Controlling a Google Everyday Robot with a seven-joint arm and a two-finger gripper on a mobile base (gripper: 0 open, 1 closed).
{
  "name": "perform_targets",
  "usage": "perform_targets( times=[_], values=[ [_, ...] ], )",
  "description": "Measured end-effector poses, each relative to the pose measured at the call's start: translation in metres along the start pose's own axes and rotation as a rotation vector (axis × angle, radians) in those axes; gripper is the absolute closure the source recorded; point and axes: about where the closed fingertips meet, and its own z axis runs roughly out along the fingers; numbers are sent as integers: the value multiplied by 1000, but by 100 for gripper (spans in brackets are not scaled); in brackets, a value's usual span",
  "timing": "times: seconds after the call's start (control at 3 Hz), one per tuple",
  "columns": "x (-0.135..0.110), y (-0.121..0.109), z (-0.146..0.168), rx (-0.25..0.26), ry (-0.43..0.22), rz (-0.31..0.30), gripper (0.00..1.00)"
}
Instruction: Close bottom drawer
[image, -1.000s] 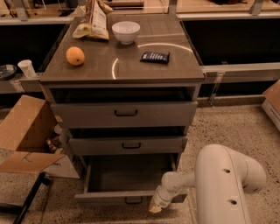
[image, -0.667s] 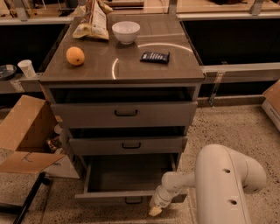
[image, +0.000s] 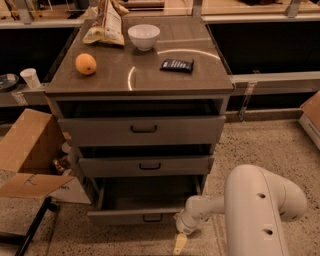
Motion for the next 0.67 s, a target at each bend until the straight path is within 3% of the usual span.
perform_targets(
  times=[0.33,0.67],
  values=[
    [-7,-24,-1,32,-21,-50,0],
    [-16,-63,-5,85,-44,-103,19]
  ],
)
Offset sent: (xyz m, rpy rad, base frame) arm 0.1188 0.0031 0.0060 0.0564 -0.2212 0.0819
